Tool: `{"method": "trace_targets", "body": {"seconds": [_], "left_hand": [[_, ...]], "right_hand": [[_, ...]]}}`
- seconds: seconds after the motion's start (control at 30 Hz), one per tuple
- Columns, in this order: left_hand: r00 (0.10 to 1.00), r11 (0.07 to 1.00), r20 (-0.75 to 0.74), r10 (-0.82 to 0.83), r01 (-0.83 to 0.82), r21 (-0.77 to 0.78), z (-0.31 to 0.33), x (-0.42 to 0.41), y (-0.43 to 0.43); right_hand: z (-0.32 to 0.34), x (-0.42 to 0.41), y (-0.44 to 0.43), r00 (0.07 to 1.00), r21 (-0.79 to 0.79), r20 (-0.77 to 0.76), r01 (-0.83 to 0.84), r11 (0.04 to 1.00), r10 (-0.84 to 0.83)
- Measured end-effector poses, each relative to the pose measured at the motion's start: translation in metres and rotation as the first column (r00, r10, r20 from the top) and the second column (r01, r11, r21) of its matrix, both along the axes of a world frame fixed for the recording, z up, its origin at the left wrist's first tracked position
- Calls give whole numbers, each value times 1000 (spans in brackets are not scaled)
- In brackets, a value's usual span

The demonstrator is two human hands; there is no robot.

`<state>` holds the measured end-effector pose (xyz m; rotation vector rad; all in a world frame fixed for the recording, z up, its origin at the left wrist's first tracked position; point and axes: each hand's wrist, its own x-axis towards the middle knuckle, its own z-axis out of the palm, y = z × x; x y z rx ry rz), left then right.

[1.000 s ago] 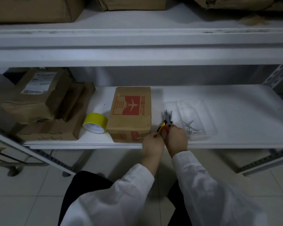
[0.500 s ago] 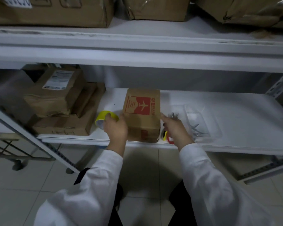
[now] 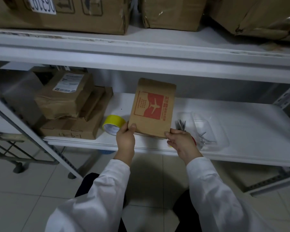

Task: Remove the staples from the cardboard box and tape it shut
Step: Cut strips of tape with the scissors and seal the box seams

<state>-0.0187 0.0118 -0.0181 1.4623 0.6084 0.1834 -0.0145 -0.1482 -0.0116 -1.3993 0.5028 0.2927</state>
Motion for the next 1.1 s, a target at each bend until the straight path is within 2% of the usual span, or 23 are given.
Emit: {"method": "trace_targets", "body": {"seconds": [0.13, 0.27, 0.33, 0.4, 0.5, 0.67, 0.7, 0.77, 0.8, 0.93, 1.03, 1.1], "left_hand": [[1000, 1000, -13, -29, 28, -11, -9, 5, 3], [995, 1000, -101, 18, -19, -1, -18, 11, 6], [993, 998, -100, 62, -60, 17, -19, 12, 6], [996, 998, -60, 59, -59, -11, -19, 14, 6], [1000, 995, 8, 0, 0, -103, -18, 20, 3], [997, 992, 50, -55, 60, -107, -19, 26, -7], [997, 996, 31, -70, 71, -55, -18, 27, -9], [991, 995, -104, -86, 90, 38, -21, 28, -13], [982, 995, -167, -88, 93, 25, -20, 27, -17], [966, 976, -218, -142, 100, -194, -15, 21, -34], [923, 895, -269, -276, 145, -421, -7, 15, -42], [917, 832, -254, -306, 128, -539, -4, 15, -40]], "right_hand": [[5, 1, 3, 995, -58, 87, 44, 997, -39], [12, 1, 9, 967, -201, 228, -65, 977, 112], [14, 0, 12, 959, -279, 214, -122, 953, 185], [13, -1, 13, 962, -284, 191, -136, 949, 195], [8, 1, 12, 979, -301, 94, -147, 942, 183], [2, 3, 11, 983, -285, 0, -175, 943, 182], [3, 4, 11, 981, -261, -5, -191, 946, 196], [5, 4, 11, 979, -224, -11, -202, 953, 205], [6, 4, 12, 977, -219, -11, -208, 953, 211], [6, 6, 15, 974, -232, -11, -223, 947, 227], [6, 8, 13, 967, -269, -15, -249, 930, 254], [8, 12, 10, 959, -278, -29, -278, 920, 281]]}}
